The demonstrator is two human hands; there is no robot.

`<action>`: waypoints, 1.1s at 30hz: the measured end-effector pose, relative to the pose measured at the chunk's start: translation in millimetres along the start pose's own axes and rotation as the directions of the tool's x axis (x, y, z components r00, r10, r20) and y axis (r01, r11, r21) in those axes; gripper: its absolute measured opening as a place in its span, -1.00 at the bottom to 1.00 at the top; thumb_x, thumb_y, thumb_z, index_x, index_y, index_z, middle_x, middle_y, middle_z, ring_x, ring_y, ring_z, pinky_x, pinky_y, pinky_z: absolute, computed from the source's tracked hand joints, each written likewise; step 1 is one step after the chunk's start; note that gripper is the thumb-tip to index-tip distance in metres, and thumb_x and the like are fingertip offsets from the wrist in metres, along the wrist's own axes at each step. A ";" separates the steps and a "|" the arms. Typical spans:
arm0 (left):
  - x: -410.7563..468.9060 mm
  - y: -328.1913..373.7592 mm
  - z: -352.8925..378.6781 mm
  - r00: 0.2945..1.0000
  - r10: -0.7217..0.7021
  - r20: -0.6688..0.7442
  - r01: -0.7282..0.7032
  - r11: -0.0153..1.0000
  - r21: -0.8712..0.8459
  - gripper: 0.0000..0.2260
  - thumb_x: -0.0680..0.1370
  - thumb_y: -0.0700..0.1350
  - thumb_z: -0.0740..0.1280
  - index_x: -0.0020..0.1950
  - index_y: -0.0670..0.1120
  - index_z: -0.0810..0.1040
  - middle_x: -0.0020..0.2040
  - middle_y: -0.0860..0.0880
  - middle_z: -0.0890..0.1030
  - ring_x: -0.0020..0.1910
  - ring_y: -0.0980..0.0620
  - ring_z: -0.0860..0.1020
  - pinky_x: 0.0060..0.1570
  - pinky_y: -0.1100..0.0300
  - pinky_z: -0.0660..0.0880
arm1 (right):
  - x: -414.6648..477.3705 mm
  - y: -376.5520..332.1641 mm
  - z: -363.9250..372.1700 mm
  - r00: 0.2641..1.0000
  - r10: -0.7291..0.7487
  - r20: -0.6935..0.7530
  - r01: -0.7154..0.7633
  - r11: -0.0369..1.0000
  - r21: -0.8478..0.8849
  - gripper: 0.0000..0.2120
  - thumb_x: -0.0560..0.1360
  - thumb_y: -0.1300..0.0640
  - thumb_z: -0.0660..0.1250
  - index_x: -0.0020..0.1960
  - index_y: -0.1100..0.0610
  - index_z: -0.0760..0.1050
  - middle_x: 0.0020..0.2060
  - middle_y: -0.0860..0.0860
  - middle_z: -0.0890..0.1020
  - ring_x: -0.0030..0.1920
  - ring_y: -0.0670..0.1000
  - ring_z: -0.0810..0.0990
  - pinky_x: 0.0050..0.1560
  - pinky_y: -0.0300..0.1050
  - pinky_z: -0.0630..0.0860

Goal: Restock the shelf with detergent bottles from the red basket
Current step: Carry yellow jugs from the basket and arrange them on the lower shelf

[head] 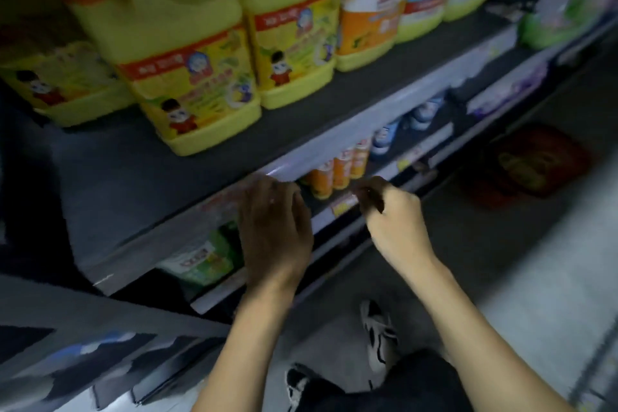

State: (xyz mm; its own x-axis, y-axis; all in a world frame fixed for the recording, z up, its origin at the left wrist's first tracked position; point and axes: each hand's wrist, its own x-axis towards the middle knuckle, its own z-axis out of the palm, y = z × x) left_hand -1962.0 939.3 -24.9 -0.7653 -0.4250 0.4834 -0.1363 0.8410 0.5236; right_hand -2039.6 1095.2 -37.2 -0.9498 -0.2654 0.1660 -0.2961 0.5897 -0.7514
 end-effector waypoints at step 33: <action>-52.8 481.6 340.0 0.315 0.676 0.666 -0.756 0.603 -0.254 -0.89 0.59 -0.09 0.27 0.06 -0.03 0.56 -0.12 0.03 0.57 -0.19 -0.04 0.60 -0.33 0.06 0.55 | -113.8 394.4 -449.7 0.743 0.598 -0.300 -0.643 0.762 -0.074 -0.76 0.59 0.17 0.18 0.15 -0.05 0.55 0.02 -0.08 0.66 -0.02 0.03 0.63 0.03 0.01 0.57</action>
State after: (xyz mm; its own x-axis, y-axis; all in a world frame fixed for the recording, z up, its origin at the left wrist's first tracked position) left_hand -2201.1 1480.6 -36.7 -0.7524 0.6575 0.0385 0.6563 0.7434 0.1288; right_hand -2094.0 1701.0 -65.3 -0.9134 0.3843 -0.1344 0.3777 0.6766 -0.6321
